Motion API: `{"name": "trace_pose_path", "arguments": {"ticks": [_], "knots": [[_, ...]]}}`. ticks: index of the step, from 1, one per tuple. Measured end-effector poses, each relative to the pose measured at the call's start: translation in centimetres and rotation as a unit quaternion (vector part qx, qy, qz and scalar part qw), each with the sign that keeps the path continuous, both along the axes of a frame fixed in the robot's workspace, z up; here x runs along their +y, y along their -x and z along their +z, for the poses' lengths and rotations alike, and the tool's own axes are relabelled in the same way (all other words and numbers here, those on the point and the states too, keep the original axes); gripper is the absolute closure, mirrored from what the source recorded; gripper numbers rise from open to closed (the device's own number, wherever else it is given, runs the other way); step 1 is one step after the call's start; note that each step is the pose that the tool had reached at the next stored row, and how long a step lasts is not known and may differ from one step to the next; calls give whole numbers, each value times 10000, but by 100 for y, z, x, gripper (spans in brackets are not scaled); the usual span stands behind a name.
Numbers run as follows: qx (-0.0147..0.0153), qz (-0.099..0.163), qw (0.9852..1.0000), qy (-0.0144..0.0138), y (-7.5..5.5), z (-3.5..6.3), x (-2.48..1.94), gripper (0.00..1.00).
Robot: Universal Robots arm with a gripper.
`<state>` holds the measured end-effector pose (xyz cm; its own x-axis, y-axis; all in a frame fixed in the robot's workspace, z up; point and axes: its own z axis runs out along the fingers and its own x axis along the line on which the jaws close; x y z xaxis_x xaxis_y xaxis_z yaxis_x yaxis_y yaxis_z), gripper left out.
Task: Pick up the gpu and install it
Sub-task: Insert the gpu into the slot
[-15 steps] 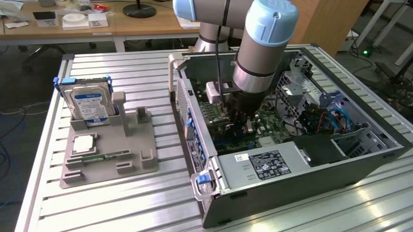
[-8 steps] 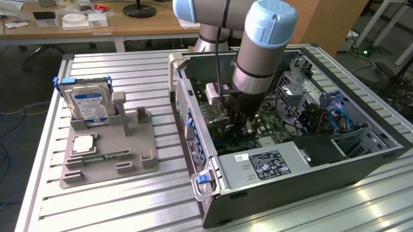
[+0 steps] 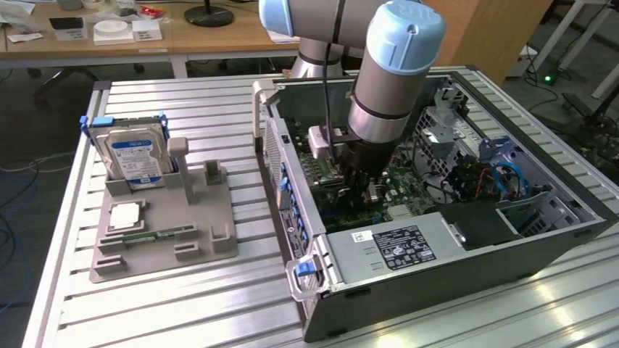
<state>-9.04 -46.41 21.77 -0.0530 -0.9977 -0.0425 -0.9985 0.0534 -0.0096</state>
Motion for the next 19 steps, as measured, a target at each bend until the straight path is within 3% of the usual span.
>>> {"name": "trace_pose_path", "arguments": {"ticks": [18, 19], "knots": [[-5, 0, 10000, -5, 3, 0, 0, 72], [-4, -2, 10000, -15, 5, -5, 3, 72]]}}
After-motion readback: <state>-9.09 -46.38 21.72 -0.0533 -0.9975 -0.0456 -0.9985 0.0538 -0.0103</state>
